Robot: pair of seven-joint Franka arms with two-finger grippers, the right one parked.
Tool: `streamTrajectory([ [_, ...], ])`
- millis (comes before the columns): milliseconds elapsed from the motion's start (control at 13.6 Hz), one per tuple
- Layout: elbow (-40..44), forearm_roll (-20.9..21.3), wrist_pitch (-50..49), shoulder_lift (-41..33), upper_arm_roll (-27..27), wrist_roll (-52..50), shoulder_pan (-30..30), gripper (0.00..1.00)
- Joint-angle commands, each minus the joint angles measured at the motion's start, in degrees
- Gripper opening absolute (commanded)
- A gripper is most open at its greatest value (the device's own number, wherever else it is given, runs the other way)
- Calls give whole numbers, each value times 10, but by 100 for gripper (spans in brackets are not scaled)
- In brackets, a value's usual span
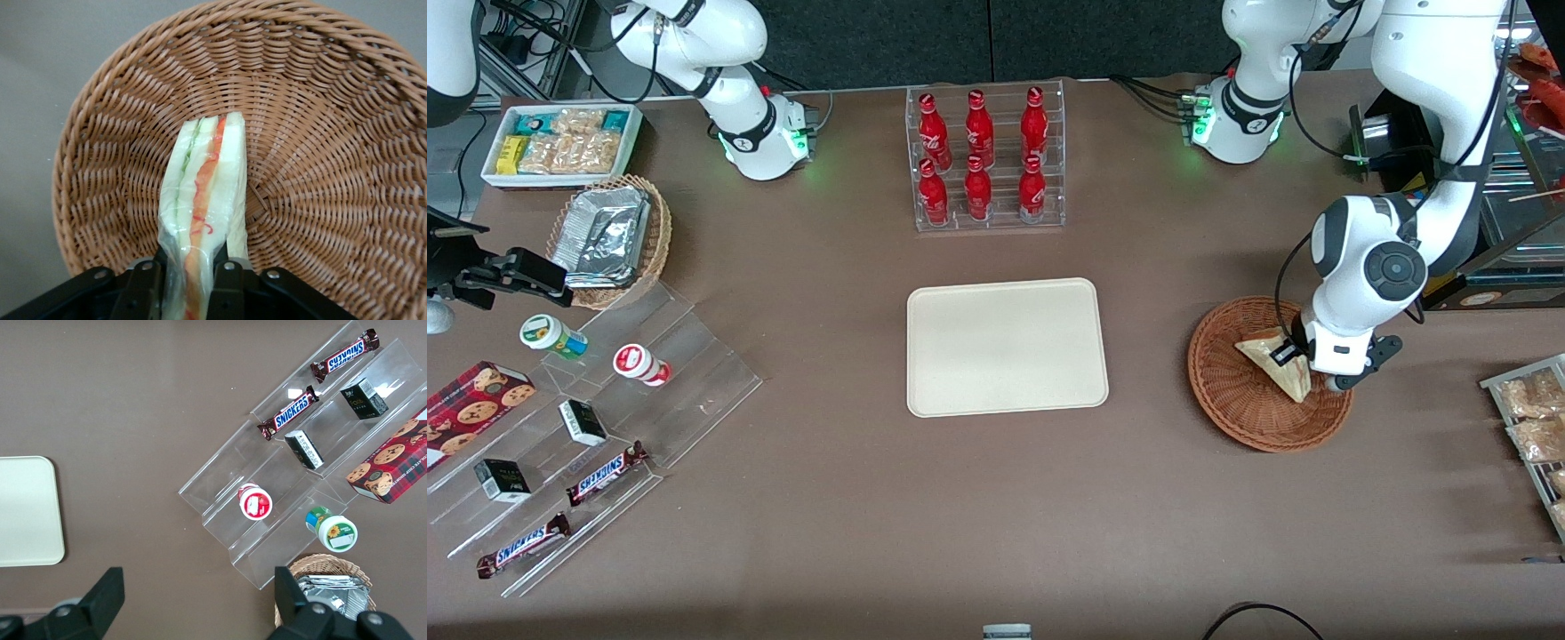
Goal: Place sandwich from basket to tray
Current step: 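Lower the left gripper and close it on the sandwich's crust edge, then lift the sandwich and carry it with the left gripper over the tray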
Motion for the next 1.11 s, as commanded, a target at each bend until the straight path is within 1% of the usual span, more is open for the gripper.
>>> streamTrajectory([
  [0,64,10,-109,-16,-8,37,-12,0],
  [148,120,5,-194,-17,-27,88,-20,0],
  [295,155,0,-245,-18,-57,128,-20,0],
  [443,162,-4,-251,-17,-107,131,-20,0],
  [738,192,-4,-247,2,-202,95,-26,0],
  [811,206,-4,-247,14,-208,89,-39,0],
  [1033,263,-4,-237,70,-209,26,-98,0],
])
